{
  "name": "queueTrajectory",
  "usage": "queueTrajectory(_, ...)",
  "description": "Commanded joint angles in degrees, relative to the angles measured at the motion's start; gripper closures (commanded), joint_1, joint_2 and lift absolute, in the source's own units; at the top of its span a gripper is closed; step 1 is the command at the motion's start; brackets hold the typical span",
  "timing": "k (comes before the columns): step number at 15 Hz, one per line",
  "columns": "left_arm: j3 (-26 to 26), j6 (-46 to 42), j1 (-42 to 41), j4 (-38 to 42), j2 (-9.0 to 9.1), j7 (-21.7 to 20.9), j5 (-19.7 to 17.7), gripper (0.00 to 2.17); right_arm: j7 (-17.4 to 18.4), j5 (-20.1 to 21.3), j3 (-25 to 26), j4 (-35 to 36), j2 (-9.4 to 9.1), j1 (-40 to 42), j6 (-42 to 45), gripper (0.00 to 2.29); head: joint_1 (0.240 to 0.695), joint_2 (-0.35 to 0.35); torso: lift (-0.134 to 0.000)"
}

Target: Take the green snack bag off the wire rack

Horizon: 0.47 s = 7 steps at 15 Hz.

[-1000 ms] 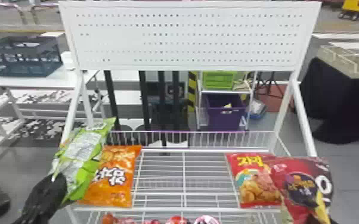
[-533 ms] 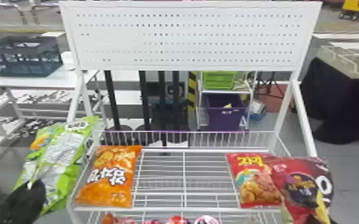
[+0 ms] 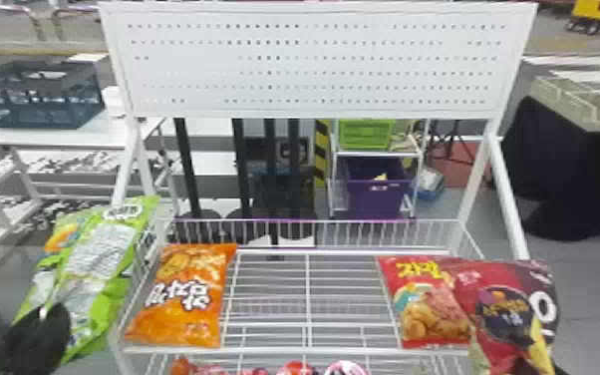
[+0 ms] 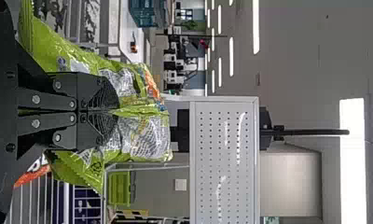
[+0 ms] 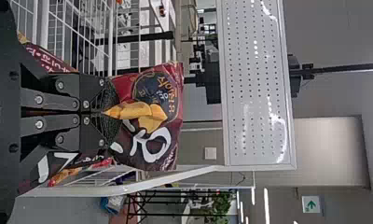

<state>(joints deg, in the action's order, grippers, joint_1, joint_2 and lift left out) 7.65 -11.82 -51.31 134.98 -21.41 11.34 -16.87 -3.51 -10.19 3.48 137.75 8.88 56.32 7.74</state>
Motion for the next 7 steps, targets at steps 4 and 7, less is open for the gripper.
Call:
queueTrajectory(4,0.0,0.0,0.1,-0.3,0.75,0.0,0.0,2.00,0.0,0.0,0.0,-0.1,0.00,0.1,0.2,2.24,0.499,0.000,0.000)
queueTrajectory(7,0.0,0.0,0.1,-0.5,0.93,-0.1,-0.2,2.00,-0.1,0.1,0.0,0.0,0.00,0.3,0.4,2.24,0.499,0.000,0.000)
